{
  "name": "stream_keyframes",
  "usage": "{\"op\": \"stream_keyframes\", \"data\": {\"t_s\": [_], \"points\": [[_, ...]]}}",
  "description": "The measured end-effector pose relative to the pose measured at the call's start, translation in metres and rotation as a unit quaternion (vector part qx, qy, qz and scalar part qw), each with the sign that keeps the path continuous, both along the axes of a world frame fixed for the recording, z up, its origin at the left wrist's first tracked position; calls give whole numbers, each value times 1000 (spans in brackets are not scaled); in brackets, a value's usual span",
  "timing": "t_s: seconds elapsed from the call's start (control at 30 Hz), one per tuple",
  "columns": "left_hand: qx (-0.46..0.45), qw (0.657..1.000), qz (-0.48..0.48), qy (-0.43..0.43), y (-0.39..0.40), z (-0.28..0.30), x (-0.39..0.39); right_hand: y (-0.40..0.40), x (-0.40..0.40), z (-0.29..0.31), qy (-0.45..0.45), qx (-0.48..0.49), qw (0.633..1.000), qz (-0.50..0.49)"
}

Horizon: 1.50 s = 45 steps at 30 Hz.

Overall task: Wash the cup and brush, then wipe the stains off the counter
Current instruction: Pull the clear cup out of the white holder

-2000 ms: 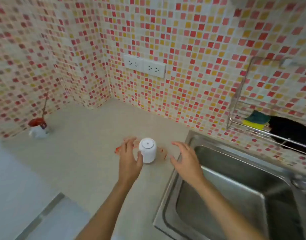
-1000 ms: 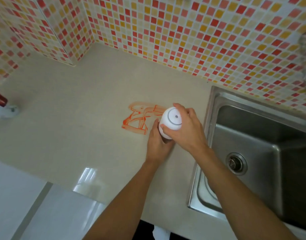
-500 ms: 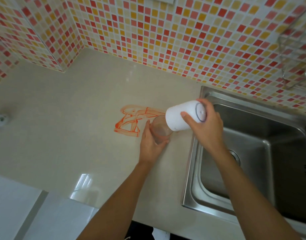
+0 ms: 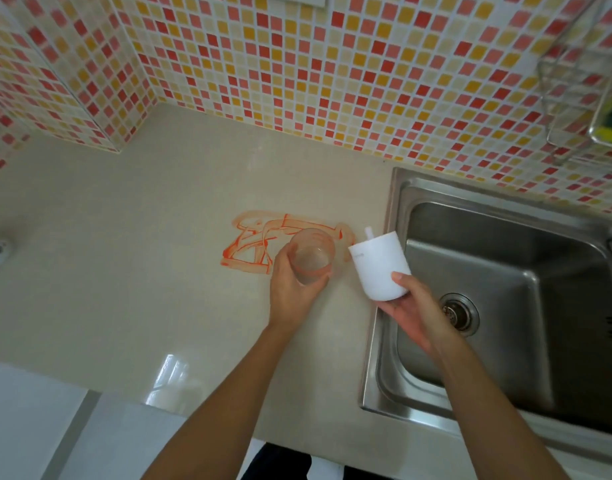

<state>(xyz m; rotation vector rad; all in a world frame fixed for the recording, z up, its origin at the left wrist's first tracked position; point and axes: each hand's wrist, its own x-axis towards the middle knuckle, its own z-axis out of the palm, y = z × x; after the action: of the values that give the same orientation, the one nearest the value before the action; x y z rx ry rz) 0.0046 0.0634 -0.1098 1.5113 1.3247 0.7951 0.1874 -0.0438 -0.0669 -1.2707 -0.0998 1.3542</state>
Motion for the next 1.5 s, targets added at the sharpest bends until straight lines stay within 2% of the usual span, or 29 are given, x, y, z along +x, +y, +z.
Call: {"op": "stream_keyframes", "data": {"t_s": [0.13, 0.23, 0.4, 0.47, 0.6, 0.7, 0.83, 0.97, 1.17, 1.27, 1.37, 1.5], "points": [[-1, 1000, 6, -14, -1, 12, -10, -1, -6, -7, 2, 27, 1000, -7], [2, 1000, 18, -24, 1, 19, -22, 4, -16, -8, -133, -2, 991, 25], [16, 998, 52, -8, 5, 26, -41, 10, -39, -17, -359, -3, 928, 98], [20, 998, 61, -3, 5, 26, -47, 11, -48, -23, -416, -6, 899, 136], [17, 997, 70, 0, 4, 25, -54, 11, -61, -31, -481, -5, 865, 143], [15, 997, 78, -4, 3, 26, -57, 13, -67, -29, -511, -3, 850, 131], [22, 996, 86, -8, 3, 29, -61, 15, -67, -30, -511, -3, 848, 139], [40, 994, 98, -4, 5, 37, -62, 9, -57, -31, -521, 31, 833, 182], [91, 989, 115, -32, 11, 83, -34, -24, -29, -27, -622, -28, 756, 202], [121, 985, 111, -48, 8, 112, -7, -51, -9, -27, -637, -46, 742, 203], [139, 985, 89, -51, -2, 134, 23, -85, 12, -30, -648, -87, 720, 233], [144, 987, 37, -58, -39, 139, 67, -139, 46, -42, -675, -141, 671, 274]]}}
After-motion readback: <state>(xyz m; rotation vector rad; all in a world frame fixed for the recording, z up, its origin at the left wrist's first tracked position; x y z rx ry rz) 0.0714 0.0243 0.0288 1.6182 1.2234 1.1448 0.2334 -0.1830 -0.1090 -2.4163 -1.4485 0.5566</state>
